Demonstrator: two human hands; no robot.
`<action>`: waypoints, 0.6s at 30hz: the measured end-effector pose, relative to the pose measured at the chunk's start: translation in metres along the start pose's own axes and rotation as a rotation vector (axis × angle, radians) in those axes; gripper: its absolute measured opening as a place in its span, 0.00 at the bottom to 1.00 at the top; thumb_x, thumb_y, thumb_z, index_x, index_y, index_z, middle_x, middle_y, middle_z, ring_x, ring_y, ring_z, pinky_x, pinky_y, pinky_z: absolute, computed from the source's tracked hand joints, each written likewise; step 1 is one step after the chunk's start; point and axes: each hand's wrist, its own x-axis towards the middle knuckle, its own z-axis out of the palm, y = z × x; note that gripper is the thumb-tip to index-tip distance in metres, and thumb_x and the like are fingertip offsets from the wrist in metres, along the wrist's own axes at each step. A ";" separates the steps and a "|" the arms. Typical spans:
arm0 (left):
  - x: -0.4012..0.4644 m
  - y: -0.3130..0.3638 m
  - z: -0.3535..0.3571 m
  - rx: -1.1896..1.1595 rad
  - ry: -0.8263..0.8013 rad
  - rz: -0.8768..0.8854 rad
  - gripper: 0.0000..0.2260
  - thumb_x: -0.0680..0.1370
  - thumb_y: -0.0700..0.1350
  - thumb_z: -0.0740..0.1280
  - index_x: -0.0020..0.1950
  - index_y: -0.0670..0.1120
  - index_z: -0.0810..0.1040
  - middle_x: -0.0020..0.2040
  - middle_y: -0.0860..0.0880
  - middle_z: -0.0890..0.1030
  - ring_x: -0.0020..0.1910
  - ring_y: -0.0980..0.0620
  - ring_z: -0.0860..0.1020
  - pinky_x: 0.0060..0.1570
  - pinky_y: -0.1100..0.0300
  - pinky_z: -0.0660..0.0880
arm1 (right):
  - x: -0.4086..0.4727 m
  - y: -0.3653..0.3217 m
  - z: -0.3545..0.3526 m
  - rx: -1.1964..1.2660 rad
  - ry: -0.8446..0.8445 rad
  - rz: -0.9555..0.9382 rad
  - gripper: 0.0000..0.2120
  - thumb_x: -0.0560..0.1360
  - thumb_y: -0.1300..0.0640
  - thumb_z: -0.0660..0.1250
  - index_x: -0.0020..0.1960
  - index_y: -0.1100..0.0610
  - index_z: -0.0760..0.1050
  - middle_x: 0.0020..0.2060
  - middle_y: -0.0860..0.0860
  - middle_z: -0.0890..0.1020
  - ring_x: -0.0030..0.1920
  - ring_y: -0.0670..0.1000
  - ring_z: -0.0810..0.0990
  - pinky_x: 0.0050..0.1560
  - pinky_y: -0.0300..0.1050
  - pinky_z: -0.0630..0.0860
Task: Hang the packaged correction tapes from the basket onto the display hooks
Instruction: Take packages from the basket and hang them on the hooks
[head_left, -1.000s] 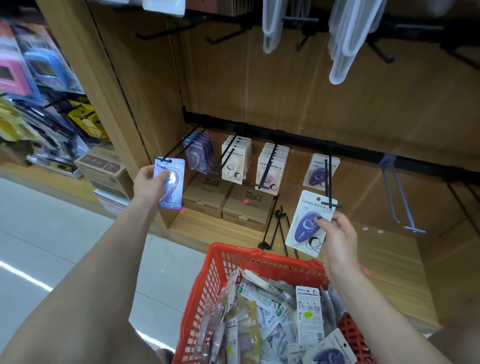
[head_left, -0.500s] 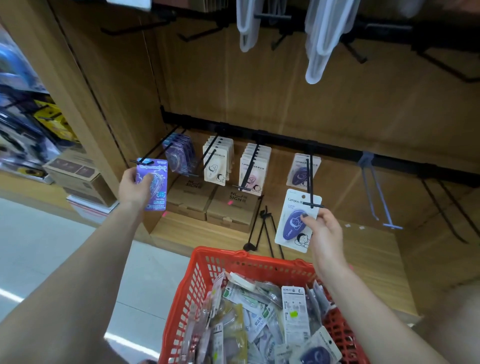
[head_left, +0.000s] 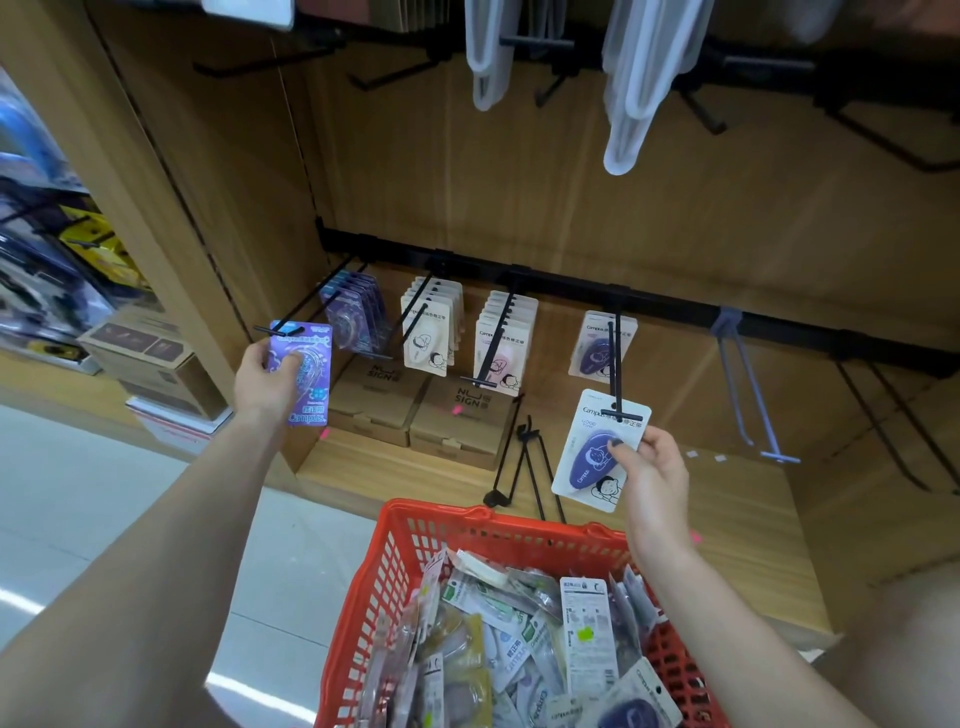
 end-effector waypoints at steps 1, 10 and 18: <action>-0.001 0.001 0.001 -0.001 0.000 -0.003 0.18 0.84 0.46 0.68 0.74 0.47 0.72 0.59 0.49 0.78 0.53 0.46 0.79 0.52 0.54 0.76 | 0.000 0.000 0.000 -0.010 0.003 -0.009 0.09 0.81 0.66 0.67 0.56 0.53 0.76 0.47 0.46 0.89 0.47 0.45 0.88 0.49 0.47 0.77; -0.003 0.002 0.001 -0.010 -0.005 -0.016 0.20 0.84 0.46 0.67 0.75 0.47 0.71 0.60 0.50 0.77 0.55 0.47 0.79 0.54 0.53 0.76 | 0.001 0.005 -0.002 -0.063 0.007 -0.031 0.12 0.82 0.62 0.66 0.57 0.45 0.78 0.47 0.41 0.88 0.48 0.42 0.87 0.45 0.41 0.78; 0.002 -0.002 0.005 0.008 -0.042 -0.030 0.21 0.85 0.50 0.66 0.77 0.50 0.68 0.61 0.52 0.77 0.56 0.48 0.80 0.44 0.58 0.76 | 0.056 0.000 0.014 -0.122 -0.012 0.073 0.06 0.84 0.59 0.66 0.58 0.49 0.77 0.49 0.44 0.86 0.45 0.41 0.83 0.43 0.39 0.75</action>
